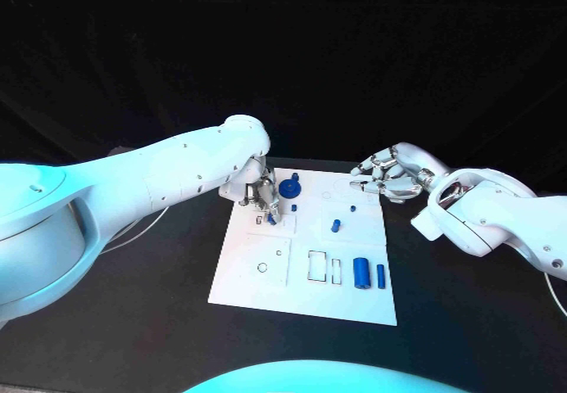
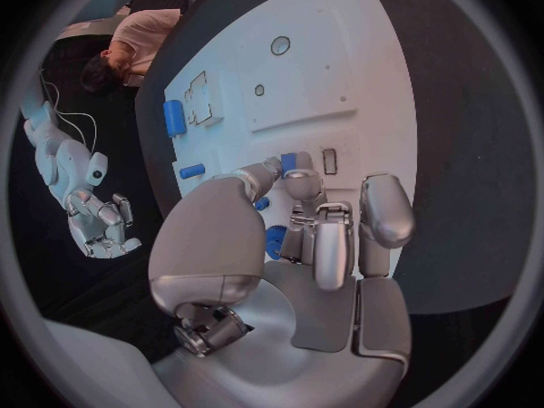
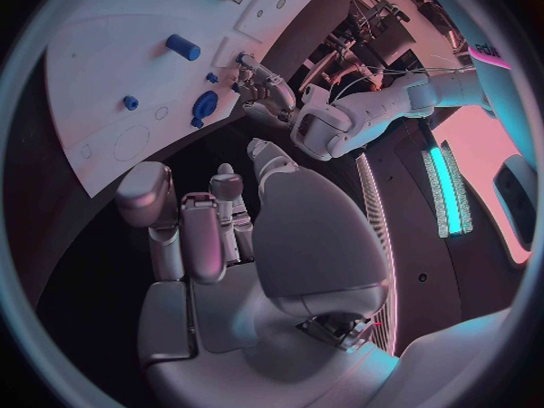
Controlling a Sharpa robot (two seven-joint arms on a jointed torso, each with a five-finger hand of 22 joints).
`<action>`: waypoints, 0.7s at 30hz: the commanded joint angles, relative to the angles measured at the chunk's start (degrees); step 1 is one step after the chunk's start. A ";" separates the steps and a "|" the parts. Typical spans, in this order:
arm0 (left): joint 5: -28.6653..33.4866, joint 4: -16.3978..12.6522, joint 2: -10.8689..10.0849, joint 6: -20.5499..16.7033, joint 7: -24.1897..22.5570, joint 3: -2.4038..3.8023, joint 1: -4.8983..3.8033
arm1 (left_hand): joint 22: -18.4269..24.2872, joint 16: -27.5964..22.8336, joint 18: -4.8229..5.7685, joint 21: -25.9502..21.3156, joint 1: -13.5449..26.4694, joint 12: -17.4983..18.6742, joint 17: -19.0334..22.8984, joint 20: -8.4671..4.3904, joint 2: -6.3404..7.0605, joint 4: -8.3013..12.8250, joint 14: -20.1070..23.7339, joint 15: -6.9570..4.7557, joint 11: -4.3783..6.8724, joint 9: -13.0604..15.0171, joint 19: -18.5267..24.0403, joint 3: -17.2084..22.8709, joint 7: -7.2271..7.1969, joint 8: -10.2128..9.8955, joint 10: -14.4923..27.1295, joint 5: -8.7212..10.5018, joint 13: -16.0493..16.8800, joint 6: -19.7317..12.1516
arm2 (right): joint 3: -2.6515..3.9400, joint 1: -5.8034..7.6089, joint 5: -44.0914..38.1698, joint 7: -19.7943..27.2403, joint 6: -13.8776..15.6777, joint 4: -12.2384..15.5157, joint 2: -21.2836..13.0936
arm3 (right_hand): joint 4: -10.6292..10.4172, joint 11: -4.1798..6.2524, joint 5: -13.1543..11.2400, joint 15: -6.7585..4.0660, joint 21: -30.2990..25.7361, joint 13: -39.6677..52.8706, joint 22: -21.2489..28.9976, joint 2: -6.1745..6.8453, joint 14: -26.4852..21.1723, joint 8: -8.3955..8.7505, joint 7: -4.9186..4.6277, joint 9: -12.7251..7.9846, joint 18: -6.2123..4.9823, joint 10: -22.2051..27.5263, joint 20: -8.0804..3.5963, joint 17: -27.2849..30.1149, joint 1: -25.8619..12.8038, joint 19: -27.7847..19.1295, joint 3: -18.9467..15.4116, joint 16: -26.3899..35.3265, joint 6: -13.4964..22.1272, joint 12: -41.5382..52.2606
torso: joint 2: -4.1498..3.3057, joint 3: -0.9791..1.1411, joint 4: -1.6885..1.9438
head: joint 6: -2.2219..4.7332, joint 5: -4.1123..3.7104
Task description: Assemble the parts on the task board
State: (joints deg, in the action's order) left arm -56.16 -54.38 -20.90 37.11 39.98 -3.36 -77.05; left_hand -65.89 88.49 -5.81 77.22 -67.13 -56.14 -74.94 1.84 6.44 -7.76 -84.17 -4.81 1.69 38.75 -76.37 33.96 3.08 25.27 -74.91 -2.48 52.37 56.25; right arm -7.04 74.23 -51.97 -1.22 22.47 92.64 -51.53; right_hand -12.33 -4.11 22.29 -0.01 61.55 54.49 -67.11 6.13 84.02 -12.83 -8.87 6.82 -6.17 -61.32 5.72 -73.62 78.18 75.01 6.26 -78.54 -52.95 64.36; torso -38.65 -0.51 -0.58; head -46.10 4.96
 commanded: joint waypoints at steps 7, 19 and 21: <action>-0.60 0.21 0.22 -0.68 3.89 -0.08 0.17 | -0.06 0.00 0.73 0.35 0.05 0.02 -12.84 -0.21 -0.67 4.52 -5.16 -0.03 0.01 0.05 -0.35 4.16 -0.69 0.13 -0.28 -0.39 0.03 1.20 | 0.00 -0.07 -0.50 0.20 -0.71 0.21 0.00 | -0.28 0.17 0.29 -0.44 -0.32 -0.05 0.05 0.15 2.12 -0.33 0.11 0.07 -0.19 0.31 -0.08 0.01 -0.62 0.00 0.07 0.22 0.41 -0.39 | 0.01 0.03 -0.04 | 0.13 0.10; 0.13 0.45 0.21 1.57 4.03 -0.23 0.18 | -0.02 0.00 0.72 0.33 0.22 0.21 -12.84 -0.22 -0.77 4.58 -5.16 -0.03 0.02 0.12 -0.33 4.23 -0.73 0.10 -0.22 -0.40 -0.19 1.24 | 0.00 -0.08 -0.50 0.12 -0.80 0.27 -0.02 | -0.28 0.17 0.29 -0.44 -0.32 -0.05 0.05 0.15 2.12 -0.33 0.11 0.07 -0.19 0.31 -0.08 0.01 -0.62 0.00 0.07 0.22 0.41 -0.39 | -0.03 0.01 -0.01 | 0.21 0.07; 0.32 0.43 0.23 1.91 4.05 -0.24 0.18 | -0.05 0.00 0.73 0.35 0.20 0.32 -12.85 -0.22 -0.80 4.71 -5.16 -0.05 0.06 0.17 -0.34 4.29 -0.78 0.12 -0.19 -0.40 -0.31 1.32 | 0.00 -0.08 -0.50 0.12 -0.82 0.25 -0.01 | -0.28 0.17 0.29 -0.44 -0.32 -0.05 0.05 0.15 2.12 -0.33 0.11 0.07 -0.19 0.31 -0.08 0.01 -0.62 0.00 0.07 0.22 0.41 -0.39 | -0.04 0.02 -0.03 | 0.23 0.10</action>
State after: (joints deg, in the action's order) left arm -56.14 -53.98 -20.81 37.31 39.94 -3.50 -77.00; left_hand -65.88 88.49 -5.81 77.22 -66.71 -56.14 -74.93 1.84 6.26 -7.47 -84.17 -4.81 1.63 38.82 -76.36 34.24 3.08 25.01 -74.85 -2.68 52.11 56.25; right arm -7.04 74.19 -51.97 -1.24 22.41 92.83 -51.57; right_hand -12.33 -4.11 22.29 -0.01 61.55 54.49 -67.11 6.12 84.02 -12.83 -8.87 6.82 -6.17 -61.32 5.72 -73.62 78.18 75.01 6.26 -78.54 -52.95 64.36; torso -38.66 -0.48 -0.59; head -45.91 4.99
